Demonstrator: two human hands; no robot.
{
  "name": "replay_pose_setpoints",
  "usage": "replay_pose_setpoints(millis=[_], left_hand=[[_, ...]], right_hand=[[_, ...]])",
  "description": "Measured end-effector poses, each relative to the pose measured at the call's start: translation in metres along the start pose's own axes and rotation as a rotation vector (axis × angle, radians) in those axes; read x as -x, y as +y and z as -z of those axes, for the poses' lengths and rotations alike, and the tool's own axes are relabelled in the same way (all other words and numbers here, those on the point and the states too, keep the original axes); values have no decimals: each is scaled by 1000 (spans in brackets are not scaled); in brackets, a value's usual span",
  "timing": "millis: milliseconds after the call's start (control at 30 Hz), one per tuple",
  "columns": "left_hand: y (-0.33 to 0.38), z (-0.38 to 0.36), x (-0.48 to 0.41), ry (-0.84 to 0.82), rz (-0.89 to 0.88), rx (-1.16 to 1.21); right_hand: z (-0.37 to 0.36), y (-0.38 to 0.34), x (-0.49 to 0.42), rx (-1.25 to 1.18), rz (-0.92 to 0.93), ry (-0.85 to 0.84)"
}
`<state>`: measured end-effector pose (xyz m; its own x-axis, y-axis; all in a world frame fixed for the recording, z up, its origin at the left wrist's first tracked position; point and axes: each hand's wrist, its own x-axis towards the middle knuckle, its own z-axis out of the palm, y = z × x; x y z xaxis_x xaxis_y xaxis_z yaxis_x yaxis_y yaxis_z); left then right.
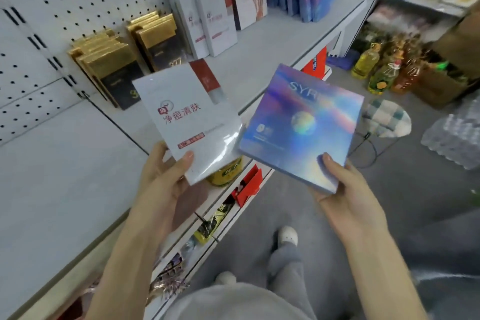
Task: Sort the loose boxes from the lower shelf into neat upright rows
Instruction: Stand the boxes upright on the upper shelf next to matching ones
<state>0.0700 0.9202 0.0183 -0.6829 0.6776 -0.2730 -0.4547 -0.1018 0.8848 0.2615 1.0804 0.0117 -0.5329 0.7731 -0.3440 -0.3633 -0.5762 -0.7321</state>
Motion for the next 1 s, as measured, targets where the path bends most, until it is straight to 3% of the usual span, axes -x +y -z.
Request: replay_pose_setpoints(millis=[133,300,500,867,1000], left_hand=[[-14,-45,-28,61,-8,54],[-44,-105,-84,212,-38,148],[-62,-165,-125,360,-153,97],[-51,-181,-235,570,-249,-127],[-41,-166,-303,608,-305,-144]], right_hand=[[11,-28,-57,-87,-45,-92],[36,-89,-137,35,-135,-150],[60,-138,-208,60,-175,-246],[27,-139,-356,311,-373,-494],[-3,-144,-419,408,-351,-549]])
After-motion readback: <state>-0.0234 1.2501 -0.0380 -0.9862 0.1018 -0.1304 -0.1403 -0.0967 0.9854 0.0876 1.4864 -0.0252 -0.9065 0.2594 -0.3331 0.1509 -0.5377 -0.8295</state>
